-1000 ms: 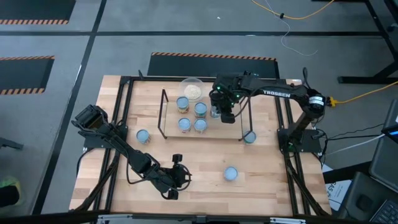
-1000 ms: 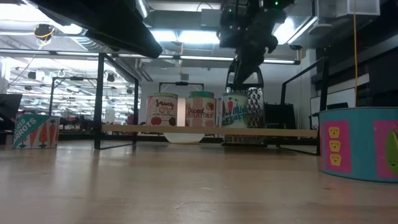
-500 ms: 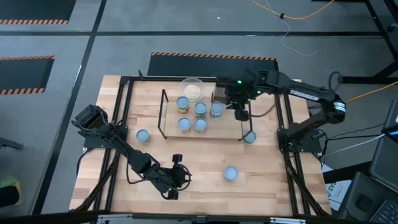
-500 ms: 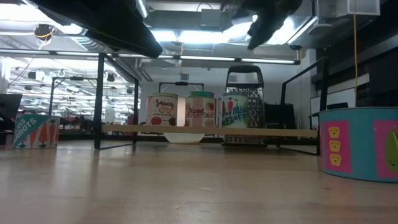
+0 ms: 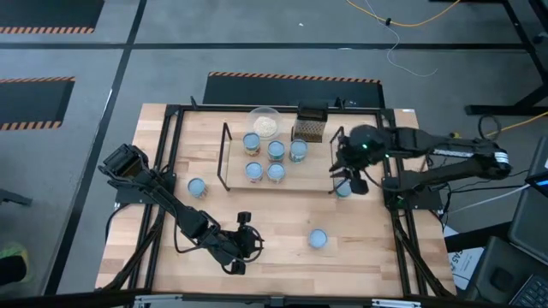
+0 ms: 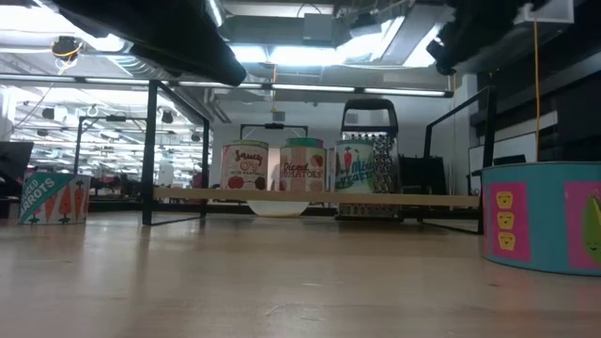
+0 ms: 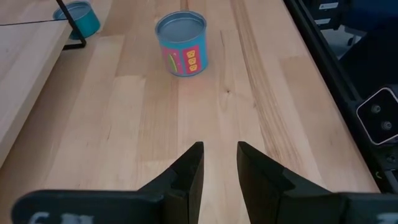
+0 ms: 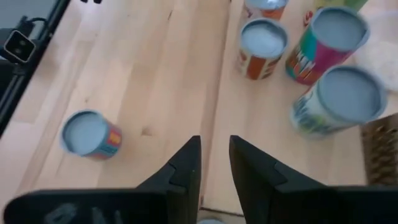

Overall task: Pick and place cans onto a shelf
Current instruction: Put the canned sliced carrots on the shelf

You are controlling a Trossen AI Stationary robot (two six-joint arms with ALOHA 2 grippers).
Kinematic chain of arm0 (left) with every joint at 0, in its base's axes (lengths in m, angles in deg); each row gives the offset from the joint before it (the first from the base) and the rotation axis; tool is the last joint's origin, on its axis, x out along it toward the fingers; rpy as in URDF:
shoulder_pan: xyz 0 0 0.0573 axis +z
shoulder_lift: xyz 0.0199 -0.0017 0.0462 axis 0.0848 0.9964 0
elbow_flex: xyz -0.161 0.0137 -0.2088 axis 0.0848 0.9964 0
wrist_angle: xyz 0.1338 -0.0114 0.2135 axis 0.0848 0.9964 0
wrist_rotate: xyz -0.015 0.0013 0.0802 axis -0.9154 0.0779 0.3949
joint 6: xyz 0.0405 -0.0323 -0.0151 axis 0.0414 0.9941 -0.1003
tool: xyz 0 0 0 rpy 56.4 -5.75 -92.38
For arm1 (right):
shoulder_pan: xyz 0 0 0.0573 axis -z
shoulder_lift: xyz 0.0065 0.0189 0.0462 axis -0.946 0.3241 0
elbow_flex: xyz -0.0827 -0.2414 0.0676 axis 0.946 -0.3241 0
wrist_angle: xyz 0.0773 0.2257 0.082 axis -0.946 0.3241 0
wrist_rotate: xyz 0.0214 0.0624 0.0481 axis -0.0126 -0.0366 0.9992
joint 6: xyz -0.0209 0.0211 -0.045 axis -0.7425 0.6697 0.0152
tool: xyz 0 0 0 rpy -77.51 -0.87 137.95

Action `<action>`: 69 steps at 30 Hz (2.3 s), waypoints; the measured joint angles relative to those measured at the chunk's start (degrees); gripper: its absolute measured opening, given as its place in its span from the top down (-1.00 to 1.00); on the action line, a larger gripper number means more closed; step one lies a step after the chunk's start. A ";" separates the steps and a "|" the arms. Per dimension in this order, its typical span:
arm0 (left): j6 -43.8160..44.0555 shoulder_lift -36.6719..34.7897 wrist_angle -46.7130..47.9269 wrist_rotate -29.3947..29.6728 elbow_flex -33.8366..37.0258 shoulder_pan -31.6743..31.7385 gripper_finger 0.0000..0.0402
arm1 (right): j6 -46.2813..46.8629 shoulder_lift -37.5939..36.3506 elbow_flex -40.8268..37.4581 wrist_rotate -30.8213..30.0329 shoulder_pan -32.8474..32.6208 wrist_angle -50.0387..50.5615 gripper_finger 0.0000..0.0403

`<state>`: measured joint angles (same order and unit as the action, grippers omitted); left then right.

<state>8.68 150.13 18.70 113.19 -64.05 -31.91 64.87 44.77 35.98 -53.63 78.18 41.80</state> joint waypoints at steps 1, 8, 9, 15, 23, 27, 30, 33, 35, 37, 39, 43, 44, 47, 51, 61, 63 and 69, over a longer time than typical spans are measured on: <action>0.02 0.00 -0.15 0.00 0.00 0.00 0.56 | 0.92 -1.63 -1.67 -0.05 -0.51 -1.06 0.56; 0.00 0.00 -2.72 0.02 0.00 0.23 0.56 | 5.83 -11.73 -11.88 -0.02 -3.27 -8.07 0.56; 0.00 0.00 -3.57 0.02 0.00 0.40 0.56 | 6.22 -12.88 -12.98 -0.04 -3.63 -9.04 0.56; -0.02 0.00 -6.34 0.06 -0.28 2.01 0.56 | 7.55 -17.75 -17.22 -0.05 -5.95 -11.60 0.56; -4.05 -0.05 -5.90 0.07 -3.31 4.26 0.56 | 8.82 -20.13 -17.89 -0.05 -8.28 -13.00 0.56; -8.76 -2.07 -5.46 0.20 -5.33 5.06 0.56 | 8.78 -20.05 -17.89 -0.05 -9.55 -15.03 0.56; -8.95 -5.11 -1.97 1.32 -7.07 5.40 0.56 | 8.71 -20.05 -17.89 -0.05 -10.31 -15.56 0.56; -7.94 -8.88 2.33 3.60 -7.61 5.38 0.56 | 8.65 -20.03 -17.89 -0.05 -10.96 -15.76 0.56; -4.83 -11.73 6.46 4.96 -7.61 5.36 0.56 | 8.64 -20.03 -17.89 -0.05 -11.28 -15.84 0.56; -0.09 -14.84 10.71 5.64 -7.62 5.31 0.56 | 8.64 -20.03 -17.89 -0.08 -11.66 -15.88 0.56; 4.77 -17.77 16.00 5.92 -7.65 5.13 0.56 | 8.64 -20.03 -17.89 -0.07 -12.11 -15.90 0.56; 13.79 -22.07 26.31 5.81 -7.65 4.72 0.56 | 8.64 -20.00 -17.92 -0.08 -12.91 -15.88 0.56; 16.24 -22.99 28.73 5.59 -7.65 4.60 0.56 | 8.64 -20.00 -17.92 -0.07 -13.10 -15.86 0.56; 23.45 -24.69 36.09 4.18 -7.65 4.06 0.56 | 8.62 -19.98 -17.92 -0.07 -13.49 -15.87 0.56; 32.19 -25.26 45.50 -1.38 -7.63 3.24 0.56 | 8.62 -19.98 -17.92 -0.07 -13.49 -15.84 0.56; 51.36 -24.85 68.58 -8.89 -7.61 -0.32 0.56 | 8.62 -19.98 -17.92 -0.07 -13.49 -15.77 0.56; 54.14 -24.85 73.28 -7.95 -7.61 -0.58 0.56 | 8.62 -19.98 -17.92 -0.07 -13.49 -15.77 0.56; 54.37 -24.86 80.47 -4.64 -7.17 -0.55 0.56 | 8.62 -19.98 -17.92 -0.07 -13.49 -15.75 0.56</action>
<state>63.05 125.26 99.17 108.55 -71.22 -32.45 73.49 24.79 18.06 -53.70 64.69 26.06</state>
